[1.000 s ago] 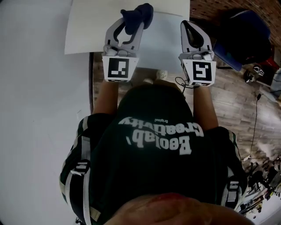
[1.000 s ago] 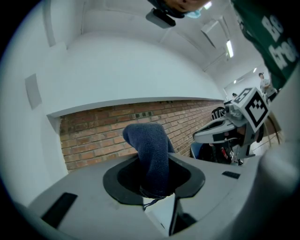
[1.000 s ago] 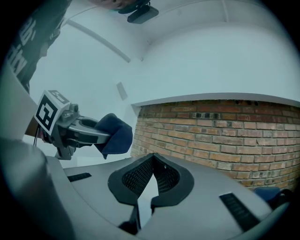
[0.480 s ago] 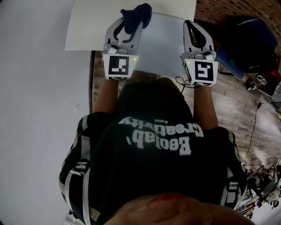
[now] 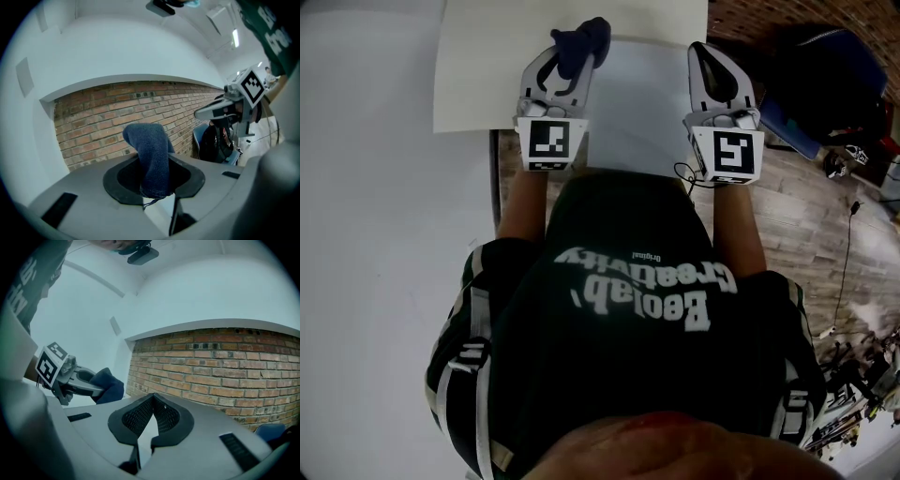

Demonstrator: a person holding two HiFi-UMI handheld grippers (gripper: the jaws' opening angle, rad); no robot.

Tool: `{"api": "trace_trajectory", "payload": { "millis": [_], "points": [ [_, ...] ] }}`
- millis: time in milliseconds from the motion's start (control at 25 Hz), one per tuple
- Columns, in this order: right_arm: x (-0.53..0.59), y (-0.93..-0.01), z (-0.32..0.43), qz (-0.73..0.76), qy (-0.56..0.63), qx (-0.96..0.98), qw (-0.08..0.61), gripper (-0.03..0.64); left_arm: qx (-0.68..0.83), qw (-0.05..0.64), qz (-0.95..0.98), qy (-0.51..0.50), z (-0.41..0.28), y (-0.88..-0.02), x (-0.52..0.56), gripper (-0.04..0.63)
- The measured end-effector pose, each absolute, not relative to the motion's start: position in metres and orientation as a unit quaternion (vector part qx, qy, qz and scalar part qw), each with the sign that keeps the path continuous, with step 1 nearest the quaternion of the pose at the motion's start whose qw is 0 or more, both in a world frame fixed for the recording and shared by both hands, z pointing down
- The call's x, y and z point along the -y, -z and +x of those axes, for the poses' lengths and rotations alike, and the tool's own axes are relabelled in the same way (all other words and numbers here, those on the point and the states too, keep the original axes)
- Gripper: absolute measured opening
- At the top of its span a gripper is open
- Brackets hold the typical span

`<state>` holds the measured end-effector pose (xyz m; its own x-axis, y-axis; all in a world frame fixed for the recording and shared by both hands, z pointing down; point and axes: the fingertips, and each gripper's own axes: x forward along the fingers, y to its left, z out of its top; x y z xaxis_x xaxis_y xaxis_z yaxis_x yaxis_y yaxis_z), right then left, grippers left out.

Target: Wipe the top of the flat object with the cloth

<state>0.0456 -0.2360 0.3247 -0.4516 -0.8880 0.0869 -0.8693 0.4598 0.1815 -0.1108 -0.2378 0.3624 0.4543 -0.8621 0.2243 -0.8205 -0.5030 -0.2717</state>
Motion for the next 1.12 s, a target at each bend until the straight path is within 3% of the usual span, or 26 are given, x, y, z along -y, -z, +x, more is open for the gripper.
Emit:
{"api": "trace_trajectory", "payload": {
  "millis": [800,1120],
  "points": [
    [0.245,-0.365,0.061,0.560,0.015,0.819,0.125,-0.005,-0.435,-0.021,-0.853,0.286,-0.114,-0.481,0.271,0.117],
    [0.237,-0.371,0.084,0.578,0.007,0.805,0.135,-0.005,-0.382,-0.026,-0.857,0.345,-0.081,-0.515,0.273,0.117]
  ]
}}
